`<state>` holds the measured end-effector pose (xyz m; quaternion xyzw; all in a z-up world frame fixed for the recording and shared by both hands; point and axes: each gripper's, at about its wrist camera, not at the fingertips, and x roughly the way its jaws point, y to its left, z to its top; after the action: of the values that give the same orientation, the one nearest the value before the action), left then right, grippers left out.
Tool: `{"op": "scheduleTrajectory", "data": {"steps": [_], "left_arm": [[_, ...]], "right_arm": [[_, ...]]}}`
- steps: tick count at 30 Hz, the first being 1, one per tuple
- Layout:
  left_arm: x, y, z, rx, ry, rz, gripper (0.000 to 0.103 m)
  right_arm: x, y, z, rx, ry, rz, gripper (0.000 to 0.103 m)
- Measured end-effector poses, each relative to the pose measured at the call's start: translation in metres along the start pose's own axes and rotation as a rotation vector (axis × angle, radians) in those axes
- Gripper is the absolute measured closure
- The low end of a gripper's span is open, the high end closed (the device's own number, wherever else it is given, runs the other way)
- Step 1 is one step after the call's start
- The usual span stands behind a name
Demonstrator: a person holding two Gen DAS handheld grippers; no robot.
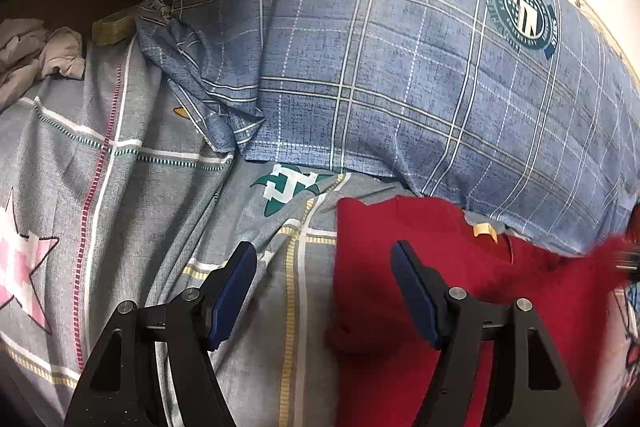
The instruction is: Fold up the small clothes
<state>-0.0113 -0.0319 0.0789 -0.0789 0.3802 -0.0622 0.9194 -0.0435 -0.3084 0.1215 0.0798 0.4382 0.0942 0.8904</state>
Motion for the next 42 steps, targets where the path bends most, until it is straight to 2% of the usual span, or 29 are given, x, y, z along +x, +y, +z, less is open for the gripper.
{"op": "scheduleTrajectory", "data": {"steps": [3,4,5,7,11,13,15,18,20,21,24,27,28,29,30,32,35,37,39,41,42], "left_arm": [[0.007,-0.001,0.001,0.028,0.023,-0.004,0.034],[0.009,-0.001,0.002,0.028,0.03,-0.008,0.034],[0.01,0.0,0.004,0.026,0.033,-0.015,0.034],[0.009,0.001,0.007,0.021,0.04,-0.047,0.034],[0.001,-0.002,0.007,0.045,0.027,-0.103,0.032],[0.0,-0.003,0.005,0.057,0.018,-0.113,0.03],[0.002,-0.001,0.003,0.049,0.023,-0.116,0.029],[0.008,0.004,0.004,0.011,0.037,-0.129,0.029],[0.012,0.004,0.006,0.0,0.041,-0.126,0.029],[0.013,0.005,0.007,-0.003,0.038,-0.12,0.029],[0.017,0.006,0.009,-0.014,0.038,-0.105,0.029],[0.019,0.009,0.012,-0.038,0.033,-0.106,0.029],[0.018,0.01,0.013,-0.042,0.028,-0.104,0.029],[0.017,0.012,0.014,-0.046,0.021,-0.1,0.029],[0.016,0.014,0.015,-0.05,0.012,-0.092,0.029],[0.012,0.018,0.016,-0.061,0.002,-0.082,0.029],[0.011,0.023,0.016,-0.094,-0.003,-0.078,0.029],[0.011,0.022,0.014,-0.094,0.003,-0.084,0.029],[0.013,0.017,0.011,-0.071,0.014,-0.082,0.029],[0.013,0.011,0.008,-0.045,0.017,-0.078,0.029],[0.013,0.009,0.007,-0.037,0.018,-0.08,0.029]], "right_arm": [[0.068,-0.027,0.011,0.045,0.094,-0.162,0.083],[0.086,-0.048,0.013,0.127,0.117,-0.22,0.073],[0.091,-0.063,0.013,0.19,0.122,-0.258,0.071],[0.086,-0.074,0.007,0.253,0.071,-0.306,0.07],[0.046,-0.063,-0.011,0.192,-0.034,-0.414,0.042],[0.018,-0.054,-0.021,0.161,-0.078,-0.451,0.037],[0.0,-0.054,-0.031,0.154,-0.111,-0.474,0.036],[-0.015,-0.045,-0.054,0.134,-0.155,-0.409,0.037],[-0.011,-0.038,-0.068,0.1,-0.14,-0.394,0.037],[-0.008,-0.035,-0.075,0.075,-0.126,-0.405,0.037],[0.011,-0.027,-0.094,-0.028,-0.058,-0.515,0.039],[0.024,-0.035,-0.107,-0.075,0.012,-0.587,0.044],[0.027,-0.042,-0.11,-0.085,0.025,-0.65,0.058],[0.028,-0.05,-0.112,-0.075,0.039,-0.695,0.086],[0.026,-0.056,-0.113,-0.05,0.042,-0.692,0.097],[0.009,-0.062,-0.113,0.032,-0.013,-0.62,0.097],[-0.03,-0.051,-0.12,0.055,-0.125,-0.585,0.097],[-0.05,-0.054,-0.13,0.097,-0.159,-0.558,0.097],[-0.049,-0.065,-0.14,0.112,-0.118,-0.594,0.096],[-0.042,-0.076,-0.151,0.141,-0.046,-0.635,0.087],[-0.043,-0.08,-0.155,0.172,-0.026,-0.617,0.083]]}}
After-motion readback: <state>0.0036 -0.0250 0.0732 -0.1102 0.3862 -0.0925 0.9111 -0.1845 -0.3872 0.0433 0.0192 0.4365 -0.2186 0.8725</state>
